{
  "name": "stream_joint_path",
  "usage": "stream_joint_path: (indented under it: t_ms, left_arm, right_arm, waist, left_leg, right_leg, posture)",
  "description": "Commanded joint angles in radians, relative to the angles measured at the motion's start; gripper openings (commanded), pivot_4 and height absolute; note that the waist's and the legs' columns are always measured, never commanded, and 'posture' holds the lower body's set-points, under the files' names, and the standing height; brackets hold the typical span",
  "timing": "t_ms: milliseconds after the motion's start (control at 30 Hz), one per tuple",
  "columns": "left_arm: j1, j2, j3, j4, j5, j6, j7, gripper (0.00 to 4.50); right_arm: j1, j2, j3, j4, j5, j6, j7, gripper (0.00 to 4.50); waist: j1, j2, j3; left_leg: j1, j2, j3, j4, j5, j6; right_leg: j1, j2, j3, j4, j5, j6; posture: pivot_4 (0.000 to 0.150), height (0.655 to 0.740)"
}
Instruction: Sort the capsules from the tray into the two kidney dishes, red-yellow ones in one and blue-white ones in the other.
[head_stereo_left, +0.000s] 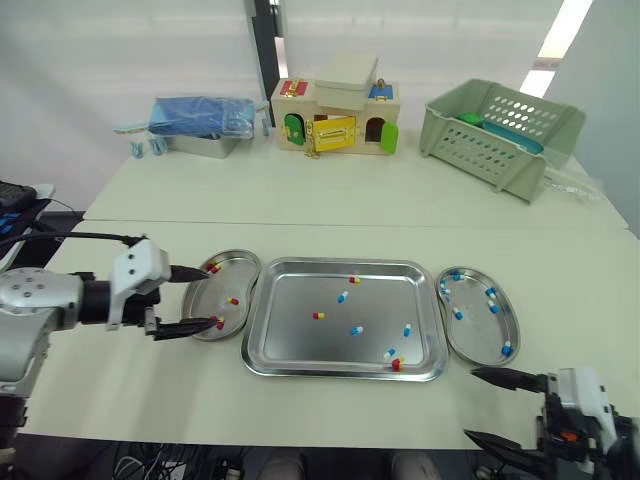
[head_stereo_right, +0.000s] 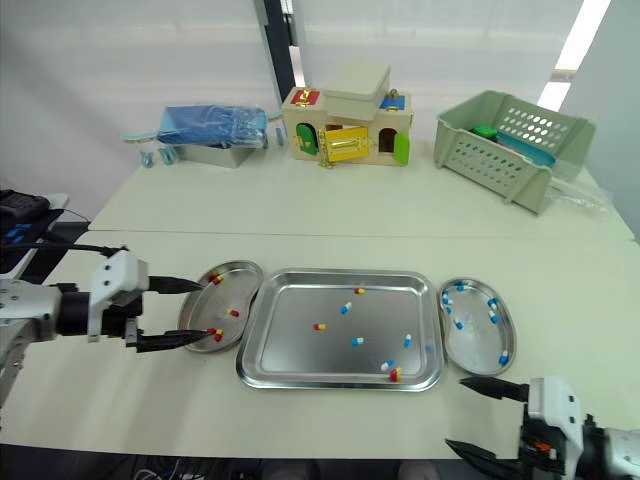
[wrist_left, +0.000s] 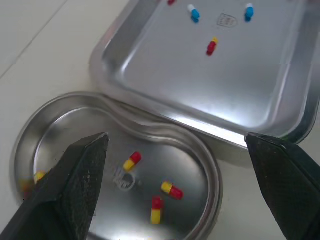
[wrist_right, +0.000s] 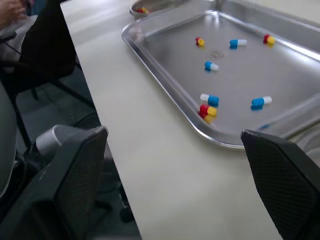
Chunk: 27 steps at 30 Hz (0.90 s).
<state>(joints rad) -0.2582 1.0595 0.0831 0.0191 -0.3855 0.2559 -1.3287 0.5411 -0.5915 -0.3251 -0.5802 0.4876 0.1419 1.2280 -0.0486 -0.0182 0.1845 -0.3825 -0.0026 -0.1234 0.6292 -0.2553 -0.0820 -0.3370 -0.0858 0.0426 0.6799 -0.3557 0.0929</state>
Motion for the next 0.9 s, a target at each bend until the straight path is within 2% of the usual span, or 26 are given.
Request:
stream_joint_path:
  t_ms: [33, 167, 267, 400, 600, 900]
  left_arm:
    - [-0.073, -0.013, -0.047, -0.007, 0.013, 0.017, -0.033, 4.50]
    - [-0.192, -0.052, -0.150, 0.007, 0.046, 0.032, -0.087, 4.50]
    - [-0.263, -0.082, -0.216, 0.001, 0.068, 0.050, -0.123, 4.50]
    - [-0.309, -0.119, -0.273, 0.026, 0.097, 0.054, -0.148, 4.50]
    - [-0.356, -0.183, -0.353, 0.083, 0.171, 0.036, -0.160, 4.50]
    - [-0.413, -0.316, -0.433, 0.138, 0.282, 0.004, -0.091, 4.50]
  right_arm:
    - [0.005, 0.065, 0.054, 0.010, -0.011, -0.127, -0.021, 4.47]
    - [-0.016, 0.209, 0.120, 0.098, -0.010, -0.323, -0.043, 4.47]
    - [0.002, 0.245, 0.184, 0.165, -0.043, -0.410, -0.029, 4.47]
    - [0.009, 0.239, 0.261, 0.169, -0.057, -0.453, -0.039, 4.47]
    - [-0.013, 0.208, 0.296, 0.186, -0.059, -0.487, -0.066, 4.47]
    - [0.002, 0.168, 0.322, 0.172, -0.055, -0.492, -0.118, 4.47]
  waist:
    - [-0.001, 0.000, 0.000]
    - [-0.001, 0.000, 0.000]
    - [-0.002, 0.000, 0.000]
    - [-0.009, 0.000, 0.000]
    - [-0.007, 0.000, 0.000]
    - [-0.002, 0.000, 0.000]
  left_leg:
    - [0.000, 0.000, -0.001, 0.000, 0.000, 0.000]
    - [0.000, 0.000, -0.001, 0.000, 0.000, 0.000]
    - [0.000, 0.000, -0.001, 0.000, 0.000, 0.000]
    - [0.000, 0.000, -0.001, 0.000, 0.000, 0.000]
    - [0.000, 0.000, -0.002, 0.001, 0.000, 0.000]
    - [0.000, 0.000, -0.002, 0.001, 0.000, 0.000]
  right_leg:
    - [0.000, 0.000, 0.000, 0.000, 0.000, 0.000]
    - [0.000, 0.000, -0.001, 0.000, 0.000, 0.000]
    - [0.000, 0.000, -0.001, 0.000, 0.000, 0.000]
    - [0.000, 0.001, -0.001, 0.001, 0.000, 0.000]
    - [0.000, 0.001, -0.001, 0.001, 0.000, 0.000]
    - [0.001, 0.001, -0.001, 0.000, 0.000, 0.000]
  posture:
    - [0.150, 0.7400]
    - [0.150, 0.7400]
    - [0.150, 0.7400]
    - [0.150, 0.7400]
    - [0.150, 0.7400]
    - [0.150, 0.7400]
